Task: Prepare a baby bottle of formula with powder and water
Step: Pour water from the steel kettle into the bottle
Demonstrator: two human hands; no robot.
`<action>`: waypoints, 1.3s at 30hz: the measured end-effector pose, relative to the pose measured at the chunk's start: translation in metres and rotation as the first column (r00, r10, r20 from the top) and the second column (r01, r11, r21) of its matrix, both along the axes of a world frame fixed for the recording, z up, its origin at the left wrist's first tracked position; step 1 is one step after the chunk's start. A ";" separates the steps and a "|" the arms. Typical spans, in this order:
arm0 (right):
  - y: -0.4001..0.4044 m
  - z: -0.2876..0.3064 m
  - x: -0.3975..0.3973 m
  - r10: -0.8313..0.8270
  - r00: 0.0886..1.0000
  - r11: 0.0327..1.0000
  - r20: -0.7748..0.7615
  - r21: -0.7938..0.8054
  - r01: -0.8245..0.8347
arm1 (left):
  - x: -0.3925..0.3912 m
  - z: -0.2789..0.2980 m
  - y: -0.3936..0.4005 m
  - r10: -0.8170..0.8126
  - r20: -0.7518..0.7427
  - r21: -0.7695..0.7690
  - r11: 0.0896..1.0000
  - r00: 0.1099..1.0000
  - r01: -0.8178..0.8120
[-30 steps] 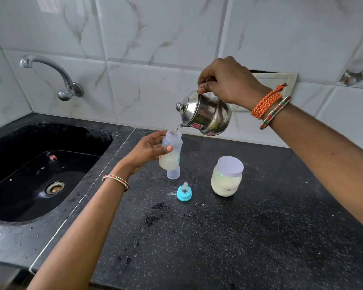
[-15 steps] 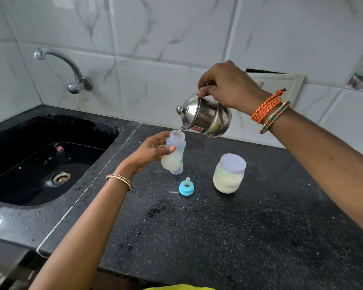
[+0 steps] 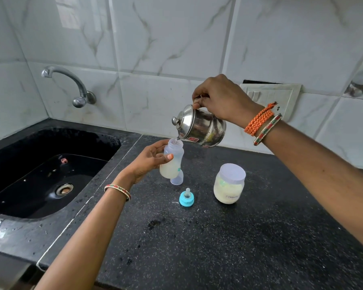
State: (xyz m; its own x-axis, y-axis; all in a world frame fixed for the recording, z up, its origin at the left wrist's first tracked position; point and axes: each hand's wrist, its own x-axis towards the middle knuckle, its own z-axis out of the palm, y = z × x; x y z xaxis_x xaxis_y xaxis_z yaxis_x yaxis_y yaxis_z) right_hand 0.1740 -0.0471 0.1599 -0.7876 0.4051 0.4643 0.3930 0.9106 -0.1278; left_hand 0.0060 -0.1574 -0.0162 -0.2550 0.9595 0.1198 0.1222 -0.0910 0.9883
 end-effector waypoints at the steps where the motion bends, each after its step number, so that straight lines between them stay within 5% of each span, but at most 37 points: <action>1: 0.000 0.000 0.000 -0.007 1.000 1.000 0.002 0.012 0.007 | 0.000 0.000 0.001 0.000 0.000 0.000 1.000 1.000 0.000; 39: 0.010 0.006 0.018 -0.085 0.996 0.993 0.038 0.087 0.082 | 0.007 -0.011 0.033 -0.036 0.018 0.057 0.998 0.999 0.035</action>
